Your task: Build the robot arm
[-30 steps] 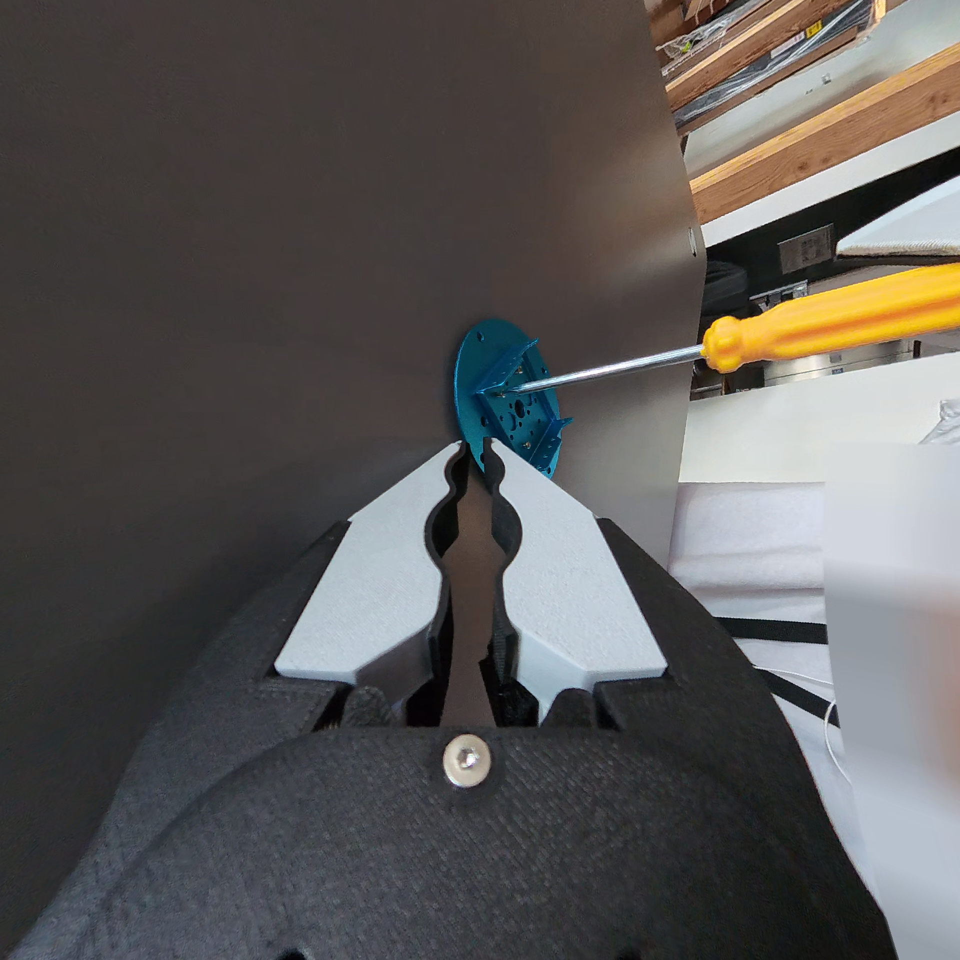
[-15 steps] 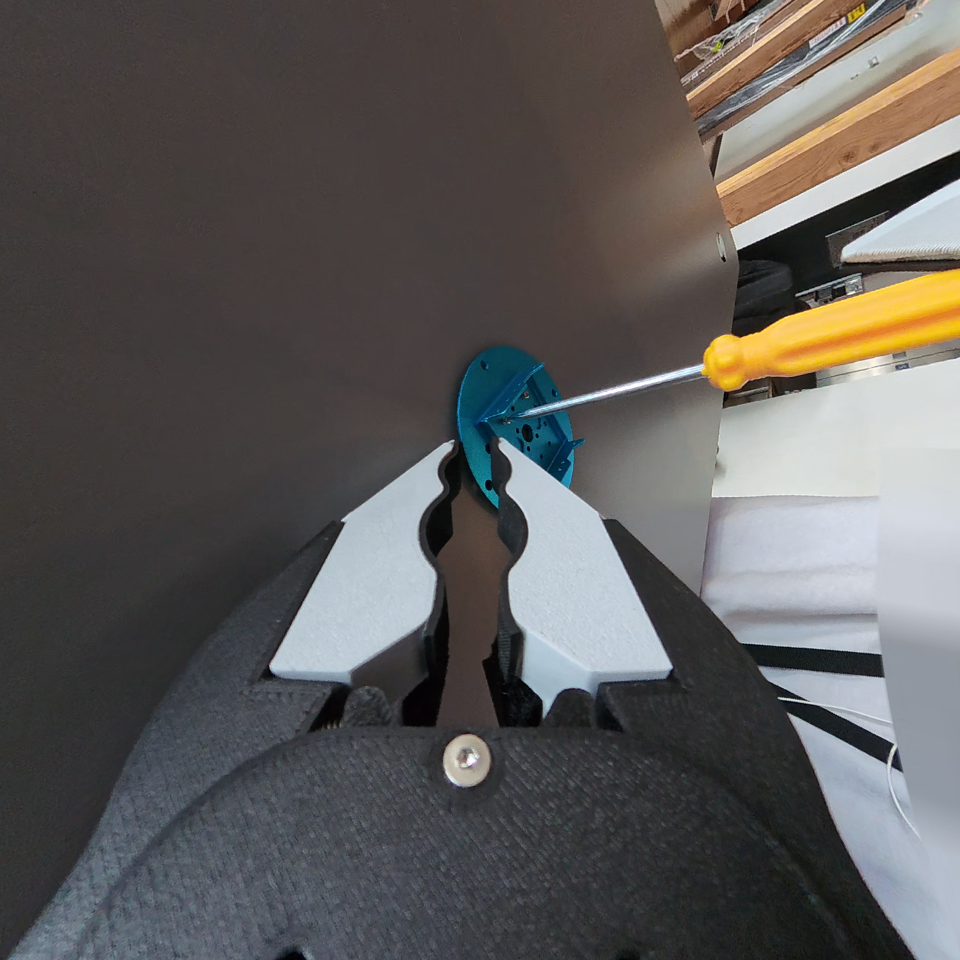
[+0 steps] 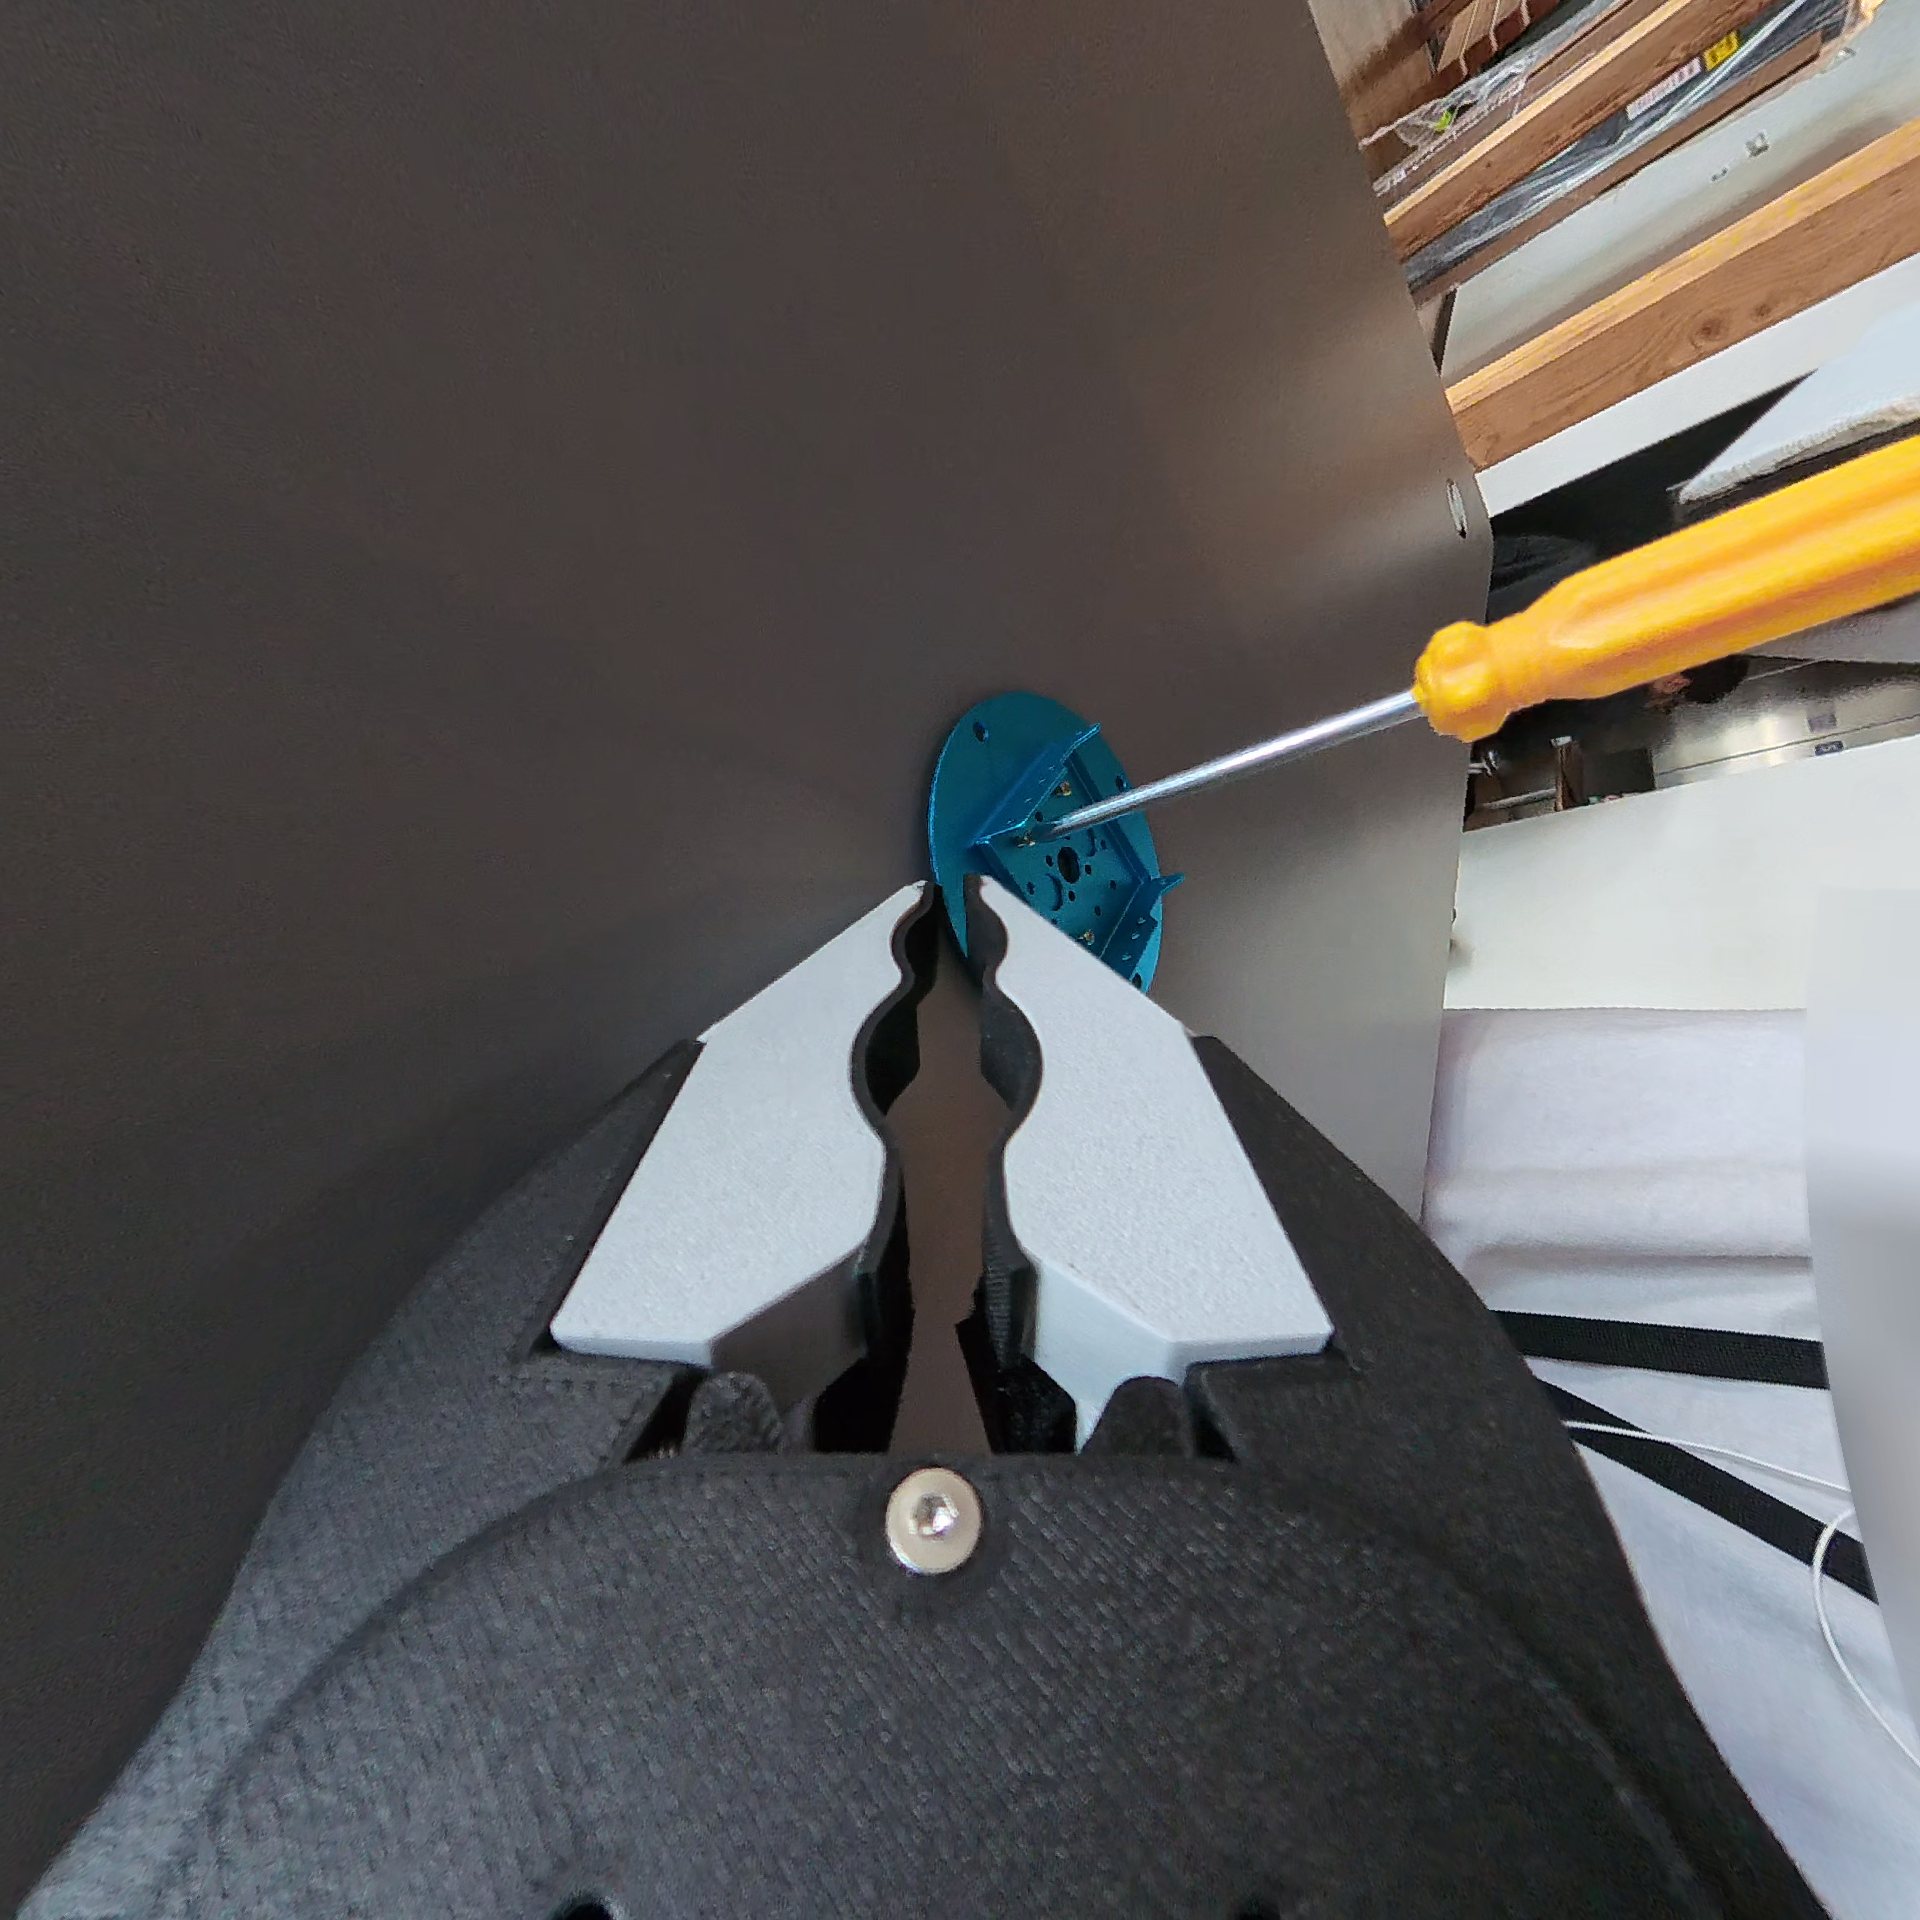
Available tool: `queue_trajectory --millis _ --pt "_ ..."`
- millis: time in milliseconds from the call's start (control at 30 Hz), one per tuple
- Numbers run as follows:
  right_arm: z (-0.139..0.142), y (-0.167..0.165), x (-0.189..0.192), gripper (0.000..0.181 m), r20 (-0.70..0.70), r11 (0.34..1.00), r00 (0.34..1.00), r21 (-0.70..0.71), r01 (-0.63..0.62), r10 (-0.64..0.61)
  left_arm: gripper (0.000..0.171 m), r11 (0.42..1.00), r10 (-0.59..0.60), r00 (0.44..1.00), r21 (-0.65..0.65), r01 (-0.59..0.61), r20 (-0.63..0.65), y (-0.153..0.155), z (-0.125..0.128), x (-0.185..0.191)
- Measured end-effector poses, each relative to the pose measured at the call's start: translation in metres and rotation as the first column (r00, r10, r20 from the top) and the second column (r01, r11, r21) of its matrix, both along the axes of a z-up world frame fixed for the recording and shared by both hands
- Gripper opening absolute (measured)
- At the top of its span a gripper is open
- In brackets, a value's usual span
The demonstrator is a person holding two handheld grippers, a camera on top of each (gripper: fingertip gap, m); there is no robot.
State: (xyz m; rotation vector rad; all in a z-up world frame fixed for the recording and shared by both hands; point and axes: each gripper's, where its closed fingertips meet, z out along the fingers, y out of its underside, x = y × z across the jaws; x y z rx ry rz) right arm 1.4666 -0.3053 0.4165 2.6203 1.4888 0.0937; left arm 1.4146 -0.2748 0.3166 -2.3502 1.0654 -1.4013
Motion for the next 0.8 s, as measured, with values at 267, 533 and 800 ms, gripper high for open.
queue_trajectory --millis 267,533,800 --pt "0.001 0.004 -0.003 0.016 -0.001 0.999 0.999 0.008 -0.039 0.039 0.018 0.885 -0.203 0.975 0.442 0.145 0.088 -0.006 0.040 0.003" --pt "0.002 0.012 -0.018 0.016 -0.042 0.994 0.994 0.039 -0.102 0.104 0.030 0.777 -0.307 0.919 0.623 0.093 0.245 -0.026 0.077 0.030" --pt "0.002 0.011 -0.026 0.016 -0.152 0.990 0.979 0.051 -0.133 0.139 0.016 0.691 -0.283 0.928 0.722 0.024 0.241 -0.022 0.097 0.037"
